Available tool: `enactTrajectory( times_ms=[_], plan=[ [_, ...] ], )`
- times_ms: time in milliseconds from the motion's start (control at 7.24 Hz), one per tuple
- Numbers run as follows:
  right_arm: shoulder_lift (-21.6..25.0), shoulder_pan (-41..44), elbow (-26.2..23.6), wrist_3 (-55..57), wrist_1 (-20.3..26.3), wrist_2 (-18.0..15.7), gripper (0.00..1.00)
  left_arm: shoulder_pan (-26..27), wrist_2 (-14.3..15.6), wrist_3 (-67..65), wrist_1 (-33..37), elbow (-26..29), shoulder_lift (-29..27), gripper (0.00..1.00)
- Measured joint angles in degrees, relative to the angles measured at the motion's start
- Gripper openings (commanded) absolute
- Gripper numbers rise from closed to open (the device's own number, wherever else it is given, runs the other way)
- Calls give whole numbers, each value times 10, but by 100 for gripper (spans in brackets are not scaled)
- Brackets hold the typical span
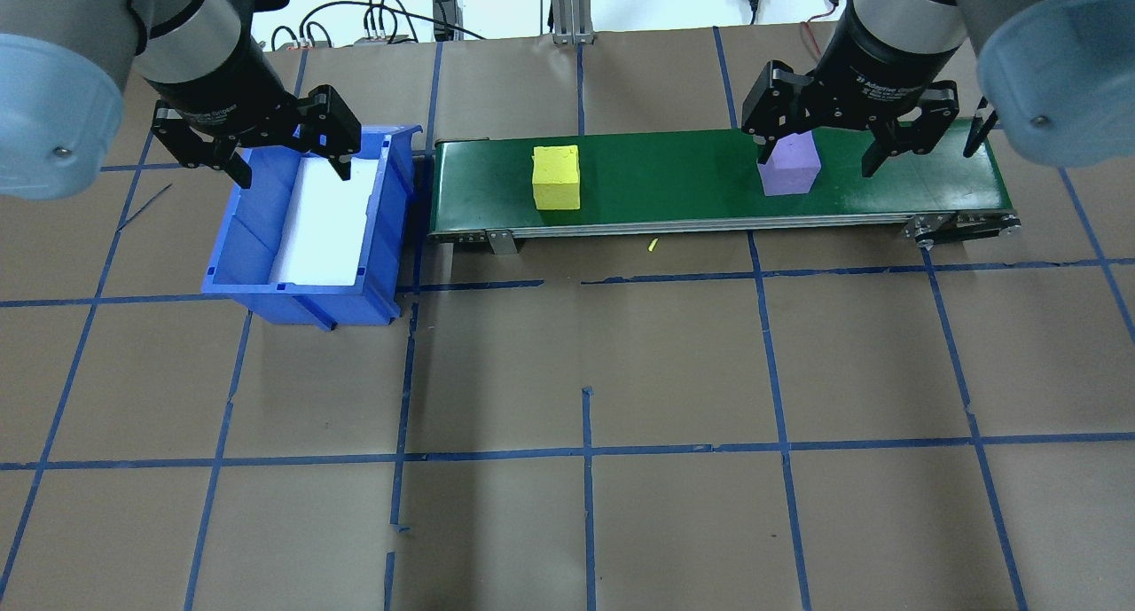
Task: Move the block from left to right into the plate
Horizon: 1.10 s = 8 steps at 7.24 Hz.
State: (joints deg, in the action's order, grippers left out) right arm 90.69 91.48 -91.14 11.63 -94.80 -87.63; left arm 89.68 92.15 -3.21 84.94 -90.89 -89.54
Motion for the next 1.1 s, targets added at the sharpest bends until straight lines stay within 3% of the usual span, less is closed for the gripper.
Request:
enactTrajectory(
  times_ms=[552,829,1105],
  plan=[
    [-7,-41,-2,-7,-1,1,100,-5,-2,3,18,0,-2,100],
    [-33,-58,-16,-6,-1,0,100,-8,0,15,34,13,-18,100],
    [-56,-77,-27,-18,-50,-15,100,-29,-5,39,40,16,-19,100]
  ],
)
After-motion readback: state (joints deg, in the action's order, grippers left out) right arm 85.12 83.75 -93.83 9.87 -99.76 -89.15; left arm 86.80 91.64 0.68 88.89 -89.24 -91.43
